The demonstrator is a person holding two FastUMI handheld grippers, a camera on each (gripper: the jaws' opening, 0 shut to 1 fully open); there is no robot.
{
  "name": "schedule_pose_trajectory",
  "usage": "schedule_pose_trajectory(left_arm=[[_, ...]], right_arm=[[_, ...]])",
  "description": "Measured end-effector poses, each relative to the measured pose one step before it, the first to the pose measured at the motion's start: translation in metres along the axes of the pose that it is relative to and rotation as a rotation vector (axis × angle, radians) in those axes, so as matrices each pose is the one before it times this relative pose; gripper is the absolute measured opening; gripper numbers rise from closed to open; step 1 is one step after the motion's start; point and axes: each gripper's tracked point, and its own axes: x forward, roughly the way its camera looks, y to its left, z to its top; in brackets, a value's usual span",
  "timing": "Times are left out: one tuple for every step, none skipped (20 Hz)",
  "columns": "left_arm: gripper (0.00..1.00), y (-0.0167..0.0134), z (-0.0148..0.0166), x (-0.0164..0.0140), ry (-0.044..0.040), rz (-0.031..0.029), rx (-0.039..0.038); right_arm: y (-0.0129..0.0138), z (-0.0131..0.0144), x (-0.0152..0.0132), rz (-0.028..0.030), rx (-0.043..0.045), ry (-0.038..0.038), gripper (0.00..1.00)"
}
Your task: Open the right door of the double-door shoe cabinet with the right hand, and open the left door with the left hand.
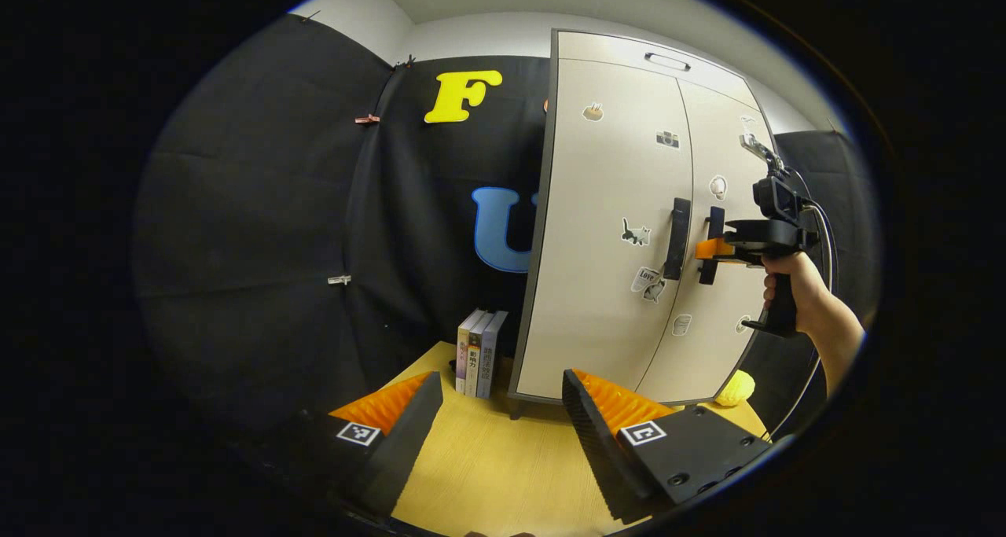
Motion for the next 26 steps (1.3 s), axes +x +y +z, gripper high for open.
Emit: schedule_pose_trajectory(left_arm=[[0.95, -0.00038, 0.00013, 0.00095, -0.00063, -0.00171, 0.00101], [0.95, -0.00169, 0.00101, 0.00118, -0.00050, -0.00775, 0.00741], [0.95, -0.00074, 0.00060, 0.00205, -0.00274, -0.00250, 0.01498], [0.95, 0.00028, 0.00096, 0.00200, -0.00386, 0.00191, 0.01669], [0.95, -0.00059, 0.00043, 0.00143, -0.00252, -0.00422, 0.01220], [0.95, -0.00302, 0.00135, 0.00183, -0.00064, -0.00892, 0.00531], [0.95, -0.00444, -0.00040, 0.00091, 0.00161, -0.01050, 0.00148], [0.95, -0.00556, -0.00096, 0.00193, 0.00450, -0.01516, 0.00004], [0.95, -0.00709, -0.00208, 0.00271, 0.00813, -0.02157, -0.00173], [0.95, -0.00589, -0.00137, 0.00259, 0.00743, -0.00967, -0.00057], [0.95, -0.00493, -0.00050, 0.00220, 0.00117, -0.01088, 0.00115], [0.95, -0.00753, 0.00028, 0.00239, -0.00047, -0.01658, 0.00286], [0.95, -0.00715, 0.00190, 0.00214, -0.00237, -0.01529, 0.00574], [0.95, -0.00715, 0.00120, 0.00208, -0.00194, -0.01430, 0.00982], [0.95, -0.00696, 0.00143, 0.00127, -0.00486, -0.01407, 0.01368], [0.95, -0.00719, 0.00335, 0.00163, -0.00733, -0.01263, 0.01349], [0.95, -0.00725, 0.00277, 0.00156, -0.00932, -0.01451, 0.00904], [0.95, -0.00803, 0.00395, 0.00143, -0.00812, -0.01300, 0.00449], [0.95, -0.00674, 0.00203, 0.00114, -0.00808, -0.01214, 0.00131], [0.95, -0.00710, 0.00258, 0.00111, -0.00680, -0.01084, 0.00132], [0.95, -0.00502, 0.00233, 0.00076, -0.00304, -0.00238, 0.00390], [0.95, -0.00323, 0.00218, 0.00110, -0.00308, 0.00683, 0.00475], [0.95, -0.00233, 0.00190, 0.00064, -0.00488, 0.00829, 0.00125], [0.95, -0.00561, 0.00133, 0.00115, -0.00555, -0.00419, -0.00370], [0.95, -0.00480, 0.00031, 0.00142, 0.00178, -0.00501, -0.00402], [0.95, -0.00266, -0.00104, 0.00102, 0.00417, -0.00066, -0.00357]], right_arm=[[-0.00011, -0.00031, -0.00131, -0.00263, -0.00436, 0.00093, 0.14], [0.00022, -0.00033, -0.00201, 0.00077, -0.00714, 0.00038, 0.14], [0.00074, 0.00056, -0.00274, 0.00465, -0.00133, -0.00319, 0.14], [0.00066, -0.00053, -0.00360, 0.00956, 0.00188, 0.00408, 0.14], [0.00079, 0.00062, -0.00439, 0.01265, 0.00529, 0.00013, 0.14], [-0.00002, -0.00209, -0.00572, 0.01317, 0.00427, 0.00839, 0.14], [-0.00097, -0.00108, -0.00735, 0.01153, 0.00179, 0.00147, 0.14], [-0.00215, -0.00063, -0.00756, 0.00824, 0.00758, 0.00491, 0.14], [-0.00038, 0.00092, -0.00406, 0.01093, 0.00979, -0.00451, 0.14], [-0.00023, -0.00014, -0.00378, 0.01161, 0.00427, 0.00022, 0.14], [-0.00090, 0.00043, -0.00388, 0.00684, -0.00276, -0.00240, 0.14], [-0.00114, -0.00086, -0.00424, 0.00520, -0.00924, 0.00120, 0.14], [-0.00114, 0.00030, -0.00380, 0.00427, -0.00589, -0.00069, 0.14], [-0.00114, -0.00068, -0.00403, 0.00554, -0.00193, 0.00001, 0.14], [-0.00111, -0.00077, -0.00377, 0.00652, 0.00078, -0.00200, 0.14], [-0.00124, -0.00019, -0.00366, 0.00783, 0.00052, -0.00299, 0.14], [-0.00105, 0.00013, -0.00307, 0.00572, 0.00146, -0.00294, 0.14], [-0.00094, 0.00045, -0.00338, 0.00291, 0.00083, -0.00553, 0.14], [-0.00098, 0.00016, -0.00347, 0.00250, -0.00311, -0.00566, 0.14], [-0.00134, 0.00045, -0.00315, 0.00311, -0.00105, -0.00455, 0.14], [-0.00080, -0.00092, -0.00292, 0.00509, 0.00489, -0.00085, 0.14], [-0.00148, -0.00002, -0.00317, 0.00526, 0.00572, -0.00101, 0.14], [-0.00095, -0.00026, -0.00339, 0.00535, 0.00062, -0.00102, 0.14], [-0.00109, -0.00040, -0.00343, 0.00460, -0.00295, 0.00011, 0.14], [-0.00118, -0.00043, -0.00383, 0.00514, -0.00377, 0.00132, 0.14], [-0.00140, -0.00020, -0.00360, 0.00448, -0.00060, 0.00029, 0.14]])
